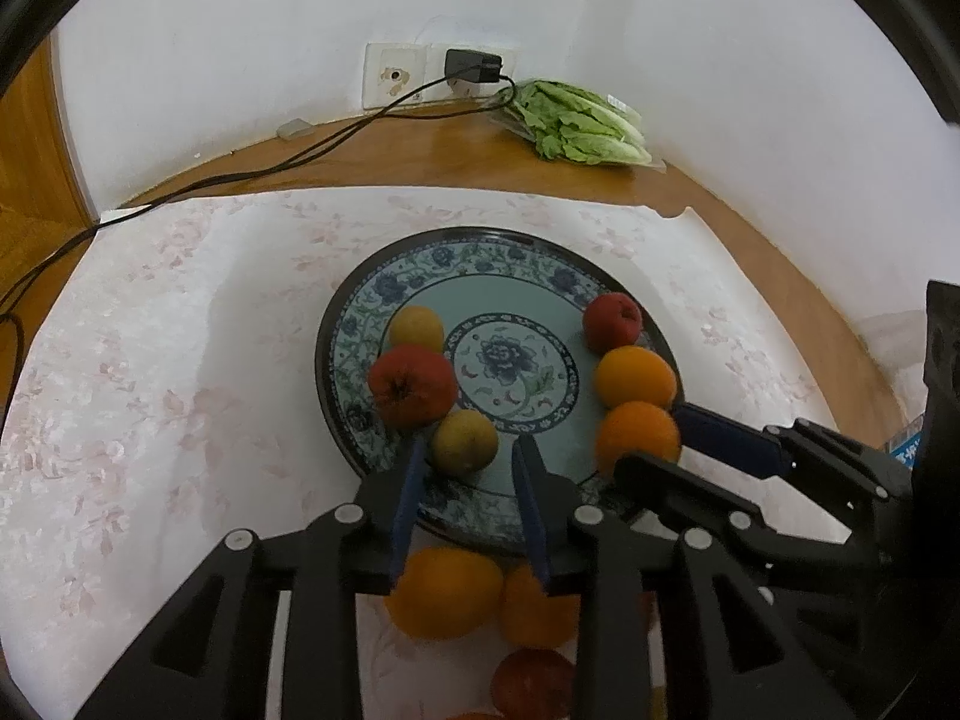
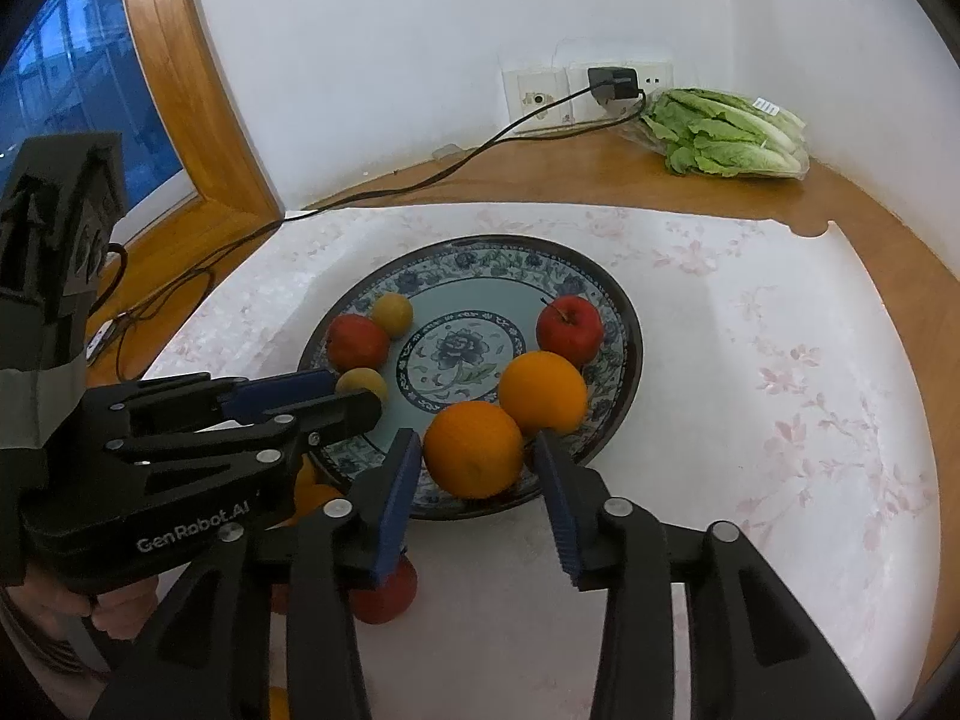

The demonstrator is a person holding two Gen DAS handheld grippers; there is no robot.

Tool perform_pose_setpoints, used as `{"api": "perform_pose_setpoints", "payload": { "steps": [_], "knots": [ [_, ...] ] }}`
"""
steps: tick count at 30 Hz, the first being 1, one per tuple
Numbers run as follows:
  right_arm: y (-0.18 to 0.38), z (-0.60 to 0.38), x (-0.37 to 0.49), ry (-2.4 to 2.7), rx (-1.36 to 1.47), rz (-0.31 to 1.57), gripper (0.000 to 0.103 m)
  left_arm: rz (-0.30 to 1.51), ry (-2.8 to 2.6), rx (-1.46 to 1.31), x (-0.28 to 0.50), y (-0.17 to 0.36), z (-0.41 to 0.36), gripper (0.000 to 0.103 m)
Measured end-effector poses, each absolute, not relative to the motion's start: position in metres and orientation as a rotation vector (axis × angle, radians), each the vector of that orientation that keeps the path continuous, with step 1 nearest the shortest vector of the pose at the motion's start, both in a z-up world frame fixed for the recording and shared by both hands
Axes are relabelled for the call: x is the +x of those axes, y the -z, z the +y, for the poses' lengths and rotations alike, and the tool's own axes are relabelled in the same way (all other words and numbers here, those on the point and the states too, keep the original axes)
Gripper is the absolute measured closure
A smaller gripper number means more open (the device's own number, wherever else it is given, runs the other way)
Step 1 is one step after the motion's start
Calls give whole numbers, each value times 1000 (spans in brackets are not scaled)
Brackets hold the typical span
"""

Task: Organize fruits
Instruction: 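Open both tools to release the orange and yellow-green fruit onto the plate, then withdraw both open tools from the plate toward the fruit pile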

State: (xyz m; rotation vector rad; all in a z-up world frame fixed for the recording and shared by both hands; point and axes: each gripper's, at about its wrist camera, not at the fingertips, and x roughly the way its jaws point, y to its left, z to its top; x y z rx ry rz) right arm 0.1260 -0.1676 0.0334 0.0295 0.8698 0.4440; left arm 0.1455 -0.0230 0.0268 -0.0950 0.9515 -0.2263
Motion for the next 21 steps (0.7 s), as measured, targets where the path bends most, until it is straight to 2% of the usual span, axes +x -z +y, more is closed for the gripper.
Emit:
{"api": "perform_pose_setpoints", "payload": {
  "steps": [4, 21],
  "knots": [
    [-38, -170, 123, -437, 31, 859, 60, 941, 228, -92, 138, -35, -21, 66],
    [-59, -169, 85, -462, 23, 838, 60, 950, 195, -148, 95, -56, -4, 65]
  ]
}}
